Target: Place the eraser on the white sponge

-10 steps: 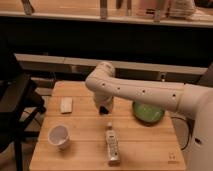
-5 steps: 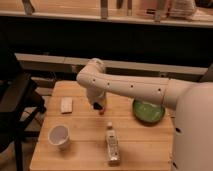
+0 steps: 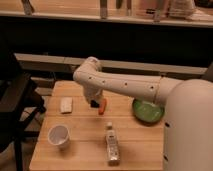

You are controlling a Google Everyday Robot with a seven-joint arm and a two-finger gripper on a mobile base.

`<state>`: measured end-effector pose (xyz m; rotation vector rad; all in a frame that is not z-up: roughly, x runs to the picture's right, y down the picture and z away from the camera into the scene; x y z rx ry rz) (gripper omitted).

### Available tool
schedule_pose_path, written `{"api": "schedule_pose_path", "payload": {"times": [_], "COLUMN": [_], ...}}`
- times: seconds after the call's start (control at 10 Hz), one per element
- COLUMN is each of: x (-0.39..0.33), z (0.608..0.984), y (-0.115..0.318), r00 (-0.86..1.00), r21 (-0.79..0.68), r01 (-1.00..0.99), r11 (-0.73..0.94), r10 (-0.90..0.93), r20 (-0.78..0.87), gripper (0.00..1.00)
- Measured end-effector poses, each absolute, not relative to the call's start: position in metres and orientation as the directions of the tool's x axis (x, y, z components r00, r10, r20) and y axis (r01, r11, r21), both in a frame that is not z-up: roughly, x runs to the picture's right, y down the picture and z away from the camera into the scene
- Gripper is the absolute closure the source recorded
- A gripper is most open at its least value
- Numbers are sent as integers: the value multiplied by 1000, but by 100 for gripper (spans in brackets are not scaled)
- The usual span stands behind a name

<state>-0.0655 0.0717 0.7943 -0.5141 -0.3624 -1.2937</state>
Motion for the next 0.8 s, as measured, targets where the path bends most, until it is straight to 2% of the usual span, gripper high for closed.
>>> {"api": "schedule_pose_path", "payload": {"times": [0.8], "x": [-96], "z": [815], "y": [64], "r00": [156], "r21": [-100], "r01": [988], "r11": [121], "r10": [-824], "r20": [544], "gripper": [99]}}
